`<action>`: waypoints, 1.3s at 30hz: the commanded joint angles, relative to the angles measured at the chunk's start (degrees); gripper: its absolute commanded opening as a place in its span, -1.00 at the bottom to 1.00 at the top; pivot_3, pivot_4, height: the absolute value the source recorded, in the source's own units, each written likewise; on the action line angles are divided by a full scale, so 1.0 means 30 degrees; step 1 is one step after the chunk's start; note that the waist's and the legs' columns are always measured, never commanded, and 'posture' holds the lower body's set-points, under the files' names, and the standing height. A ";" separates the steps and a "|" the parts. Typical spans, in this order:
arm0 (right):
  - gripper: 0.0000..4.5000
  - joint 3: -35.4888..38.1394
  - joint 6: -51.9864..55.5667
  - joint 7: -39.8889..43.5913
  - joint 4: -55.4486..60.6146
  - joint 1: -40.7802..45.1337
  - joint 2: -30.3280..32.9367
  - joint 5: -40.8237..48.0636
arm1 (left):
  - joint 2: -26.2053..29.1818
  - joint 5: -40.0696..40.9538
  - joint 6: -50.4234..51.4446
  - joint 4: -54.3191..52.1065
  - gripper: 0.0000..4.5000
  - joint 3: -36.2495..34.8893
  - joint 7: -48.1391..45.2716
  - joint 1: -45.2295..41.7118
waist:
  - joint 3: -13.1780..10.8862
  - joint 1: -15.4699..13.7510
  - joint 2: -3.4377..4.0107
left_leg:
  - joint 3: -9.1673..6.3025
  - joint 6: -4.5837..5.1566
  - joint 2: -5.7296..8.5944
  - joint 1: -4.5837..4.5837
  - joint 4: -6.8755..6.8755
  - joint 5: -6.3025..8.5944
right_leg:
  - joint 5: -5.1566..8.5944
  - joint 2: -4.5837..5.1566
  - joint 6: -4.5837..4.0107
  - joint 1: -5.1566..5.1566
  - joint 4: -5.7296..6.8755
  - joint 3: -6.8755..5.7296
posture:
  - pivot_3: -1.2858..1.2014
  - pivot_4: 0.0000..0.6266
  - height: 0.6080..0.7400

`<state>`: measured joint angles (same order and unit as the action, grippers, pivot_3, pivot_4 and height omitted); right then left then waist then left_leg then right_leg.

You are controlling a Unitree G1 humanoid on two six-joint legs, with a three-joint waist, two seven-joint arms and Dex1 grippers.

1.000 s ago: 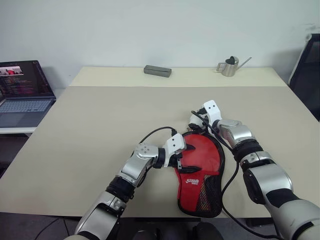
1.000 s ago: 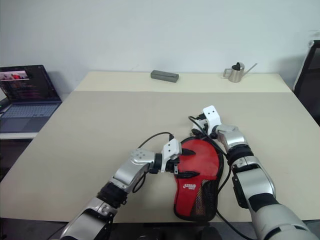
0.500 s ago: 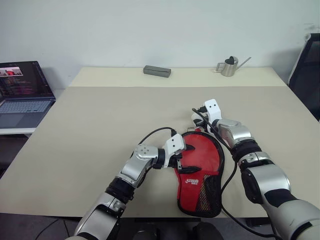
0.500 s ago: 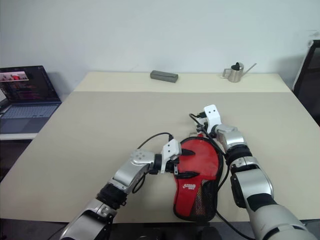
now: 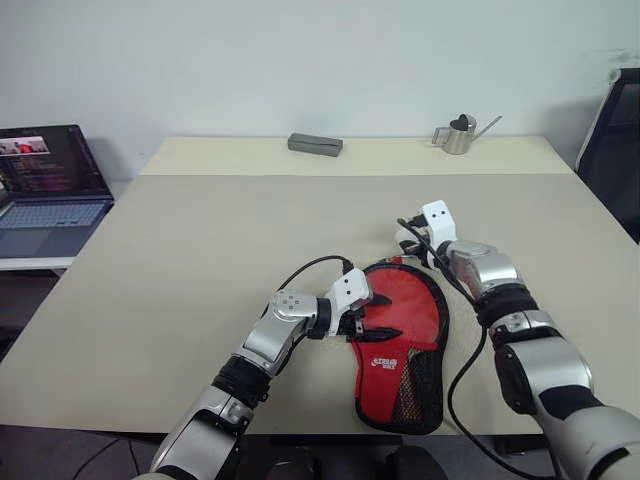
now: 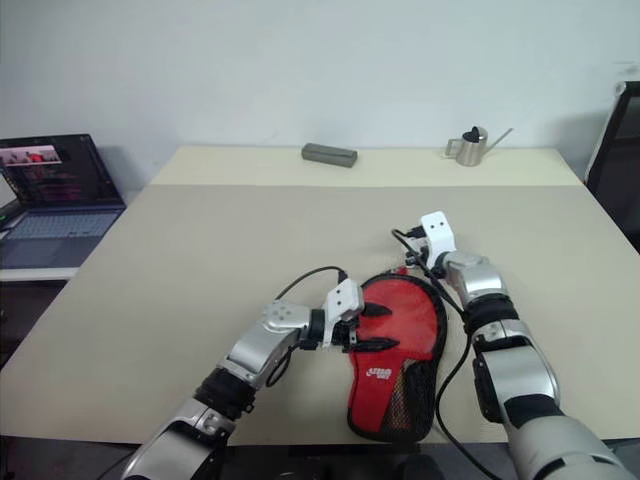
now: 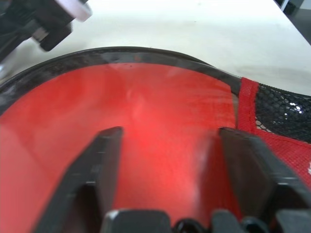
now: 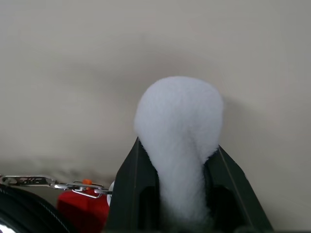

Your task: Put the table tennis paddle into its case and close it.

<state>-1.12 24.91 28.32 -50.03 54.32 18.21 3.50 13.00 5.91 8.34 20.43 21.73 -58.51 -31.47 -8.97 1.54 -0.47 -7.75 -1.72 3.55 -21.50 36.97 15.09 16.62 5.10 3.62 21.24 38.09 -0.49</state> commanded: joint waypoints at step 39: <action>-0.77 0.2056 0.5537 -0.0059 0.9578 -0.4491 0.3596 0.1608 | -0.0197 -0.1572 0.0125 0.4093 1.00 0.0777 -0.1024 0.0270 | 0.0029 -0.0090 0.0025 | -0.0017 0.0026 -0.0001 0.0232 -0.0023 0.0015 | 0.0009 -0.0002 0.0027 -0.0277 -0.0050 -0.0021 | 0.03 -0.52 1.00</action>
<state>2.47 40.48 28.48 -25.08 40.96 27.06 7.85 11.64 5.42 6.76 26.00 21.01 -62.79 -33.26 -8.89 1.28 -0.40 -7.80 -1.64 3.55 -20.80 36.90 15.14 16.65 5.09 3.70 20.41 37.94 -0.55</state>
